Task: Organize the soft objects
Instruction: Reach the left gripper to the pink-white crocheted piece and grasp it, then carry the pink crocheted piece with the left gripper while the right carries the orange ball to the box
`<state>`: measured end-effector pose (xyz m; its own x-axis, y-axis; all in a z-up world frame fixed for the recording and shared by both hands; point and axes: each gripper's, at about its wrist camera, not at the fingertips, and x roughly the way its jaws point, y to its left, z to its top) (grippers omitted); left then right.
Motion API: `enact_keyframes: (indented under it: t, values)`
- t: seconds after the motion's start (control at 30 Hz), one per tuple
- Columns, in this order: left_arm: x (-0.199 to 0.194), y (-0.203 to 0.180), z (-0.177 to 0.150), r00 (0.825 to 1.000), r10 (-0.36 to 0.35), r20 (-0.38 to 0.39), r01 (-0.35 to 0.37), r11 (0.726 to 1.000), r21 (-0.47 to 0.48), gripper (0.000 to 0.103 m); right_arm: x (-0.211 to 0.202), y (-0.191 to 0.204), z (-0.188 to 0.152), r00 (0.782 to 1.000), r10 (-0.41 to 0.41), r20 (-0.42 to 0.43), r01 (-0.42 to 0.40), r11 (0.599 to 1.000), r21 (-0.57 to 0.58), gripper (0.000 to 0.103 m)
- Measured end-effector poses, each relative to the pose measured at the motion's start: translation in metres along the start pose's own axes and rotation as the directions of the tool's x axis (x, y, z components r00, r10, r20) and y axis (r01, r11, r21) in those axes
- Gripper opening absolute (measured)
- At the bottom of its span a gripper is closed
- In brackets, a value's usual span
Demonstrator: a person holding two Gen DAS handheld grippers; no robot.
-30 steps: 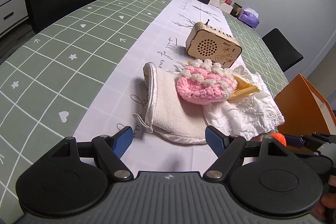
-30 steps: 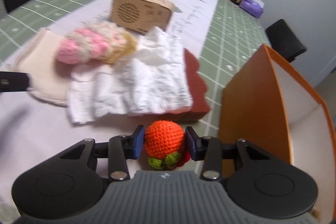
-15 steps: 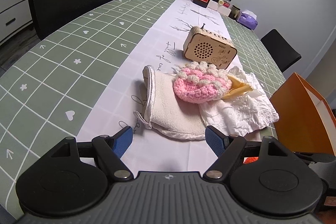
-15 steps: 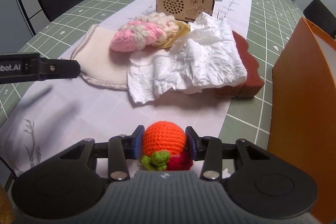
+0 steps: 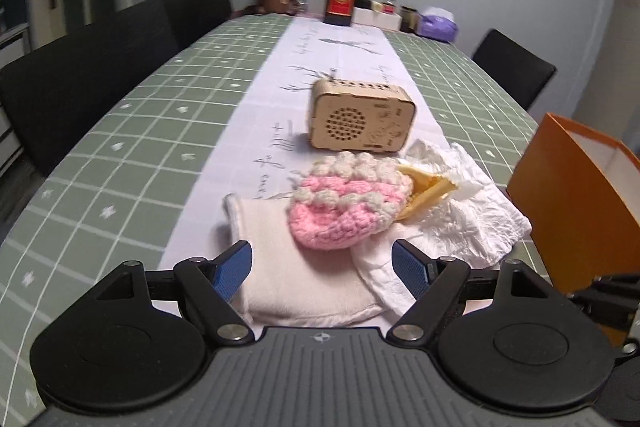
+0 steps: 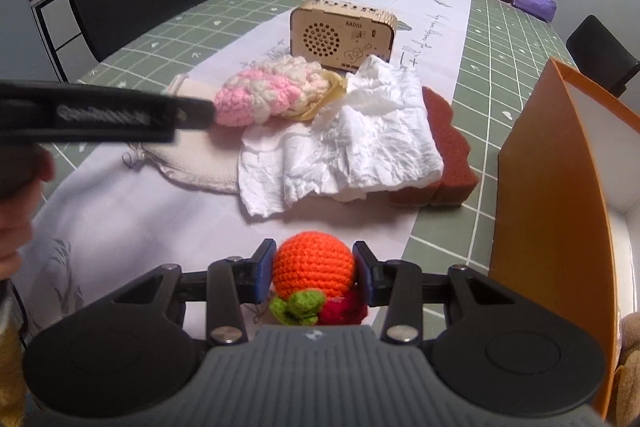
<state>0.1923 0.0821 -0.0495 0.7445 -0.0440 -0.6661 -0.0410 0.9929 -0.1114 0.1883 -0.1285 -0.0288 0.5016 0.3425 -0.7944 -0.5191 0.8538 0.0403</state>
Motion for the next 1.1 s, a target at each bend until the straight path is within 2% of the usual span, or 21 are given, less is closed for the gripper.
enact_keyframes:
  t: [0.1, 0.17, 0.27, 0.4, 0.43, 0.47, 0.5, 0.57, 0.6, 0.63, 0.67, 0.83, 0.93, 1.0, 1.1]
  values:
    - [0.017, -0.004, 0.004, 0.998, -0.068, -0.018, 0.068, 0.997, 0.041, 0.093, 0.000, -0.002, 0.007, 1.000, 0.001, 0.019, -0.002, 1.000, 0.016, 0.041]
    - [0.027, -0.006, 0.006, 0.996, -0.087, -0.033, 0.089, 0.995, 0.054, 0.093, 0.003, -0.002, 0.009, 1.000, -0.004, 0.019, 0.004, 1.000, 0.004, 0.041]
    - [0.038, -0.011, 0.007, 0.999, -0.036, -0.032, 0.039, 0.996, 0.078, 0.093, 0.008, -0.003, 0.008, 1.000, -0.019, 0.006, 0.019, 1.000, -0.003, 0.041]
    - [0.051, -0.007, 0.009, 0.999, -0.023, -0.045, 0.026, 0.997, 0.072, 0.089, 0.013, -0.009, 0.005, 1.000, -0.020, -0.015, 0.020, 1.000, 0.007, 0.041]
    - [0.053, -0.006, 0.009, 0.999, -0.022, -0.043, 0.025, 0.997, 0.067, 0.083, 0.014, -0.010, 0.004, 1.000, -0.026, -0.018, 0.026, 1.000, 0.007, 0.042]
    - [0.055, -0.004, 0.010, 0.999, -0.027, -0.045, 0.030, 0.998, 0.062, 0.069, 0.015, -0.012, 0.004, 0.999, -0.030, -0.019, 0.030, 0.999, 0.013, 0.042]
    - [0.055, -0.002, 0.011, 0.999, -0.029, -0.044, 0.031, 0.998, 0.056, 0.063, 0.015, -0.013, 0.004, 0.999, -0.032, -0.020, 0.032, 0.999, 0.021, 0.042]
    - [0.052, -0.002, 0.011, 0.999, -0.035, -0.025, 0.036, 0.997, 0.061, 0.040, 0.014, -0.015, 0.003, 0.999, -0.034, -0.019, 0.035, 0.999, 0.028, 0.042]
    - [0.048, -0.003, 0.011, 1.000, -0.027, -0.009, 0.028, 0.997, 0.077, 0.035, 0.014, -0.016, 0.003, 0.999, -0.037, -0.017, 0.037, 0.999, 0.028, 0.042]
    - [0.043, -0.003, 0.011, 1.000, -0.031, 0.007, 0.030, 0.996, 0.088, 0.018, 0.013, -0.016, 0.003, 0.999, -0.039, -0.015, 0.039, 0.999, 0.027, 0.042]
    - [0.037, -0.003, 0.011, 0.999, -0.037, 0.020, 0.035, 0.995, 0.090, 0.014, 0.012, -0.017, 0.003, 0.999, -0.039, -0.013, 0.039, 0.999, 0.026, 0.042]
    - [0.000, -0.006, 0.005, 0.997, -0.033, 0.069, 0.025, 0.994, 0.109, 0.013, 0.004, -0.016, 0.000, 0.999, -0.040, 0.002, 0.040, 0.999, 0.028, 0.042]
    - [-0.023, -0.004, -0.009, 0.998, -0.035, 0.054, 0.028, 0.993, 0.111, 0.013, -0.002, -0.015, -0.002, 0.999, -0.038, 0.015, 0.037, 0.999, 0.023, 0.042]
    - [-0.033, -0.004, -0.023, 0.999, -0.040, 0.012, 0.039, 0.991, 0.130, 0.014, -0.005, -0.014, -0.004, 0.999, -0.036, 0.021, 0.036, 0.999, 0.022, 0.042]
    - [-0.033, -0.005, -0.044, 1.000, -0.019, -0.021, 0.022, 0.986, 0.163, 0.027, -0.005, -0.014, -0.008, 0.999, -0.034, 0.020, 0.033, 0.999, 0.023, 0.042]
